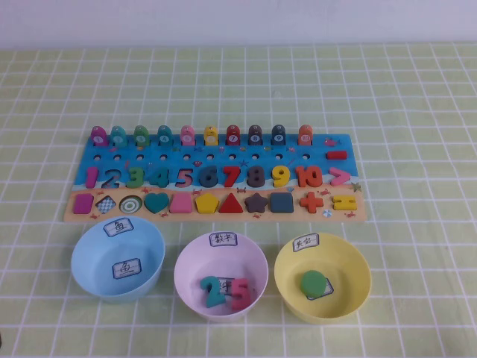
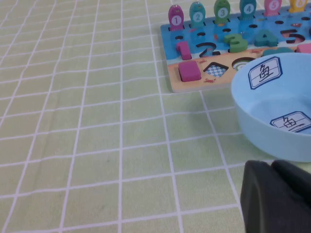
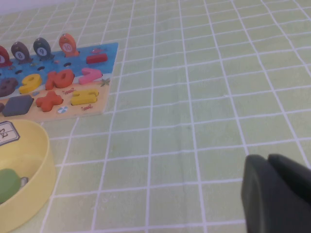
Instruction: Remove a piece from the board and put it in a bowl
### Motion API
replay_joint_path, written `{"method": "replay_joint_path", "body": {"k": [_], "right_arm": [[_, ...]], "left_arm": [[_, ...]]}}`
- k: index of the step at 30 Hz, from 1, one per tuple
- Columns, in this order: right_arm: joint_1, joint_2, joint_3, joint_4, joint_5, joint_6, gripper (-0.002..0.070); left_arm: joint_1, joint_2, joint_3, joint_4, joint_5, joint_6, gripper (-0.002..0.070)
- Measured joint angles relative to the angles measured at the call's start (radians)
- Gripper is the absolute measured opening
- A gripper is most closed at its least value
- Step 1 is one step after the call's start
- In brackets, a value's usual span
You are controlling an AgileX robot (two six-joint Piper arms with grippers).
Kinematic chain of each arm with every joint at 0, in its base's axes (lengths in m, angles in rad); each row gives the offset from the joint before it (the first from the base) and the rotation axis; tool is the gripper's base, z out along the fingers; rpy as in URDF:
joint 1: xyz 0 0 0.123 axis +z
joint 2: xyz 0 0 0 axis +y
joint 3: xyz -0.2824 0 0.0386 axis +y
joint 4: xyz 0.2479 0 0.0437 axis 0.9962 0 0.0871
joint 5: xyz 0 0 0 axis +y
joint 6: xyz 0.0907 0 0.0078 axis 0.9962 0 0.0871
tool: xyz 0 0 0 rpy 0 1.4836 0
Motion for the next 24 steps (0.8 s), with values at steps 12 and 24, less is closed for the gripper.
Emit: {"method": "replay_joint_path", "body": {"k": [12, 24], "right_arm": [[0.000, 0.000, 0.000, 0.000, 0.000, 0.000, -0.0017], [0.000, 0.000, 0.000, 0.000, 0.000, 0.000, -0.0017]], "left_arm": [[0.000, 0.000, 0.000, -0.473, -0.297, -0.317, -0.0004], [0.000, 0.000, 0.000, -0.516, -0.395, -0.352, -0.0004]]}}
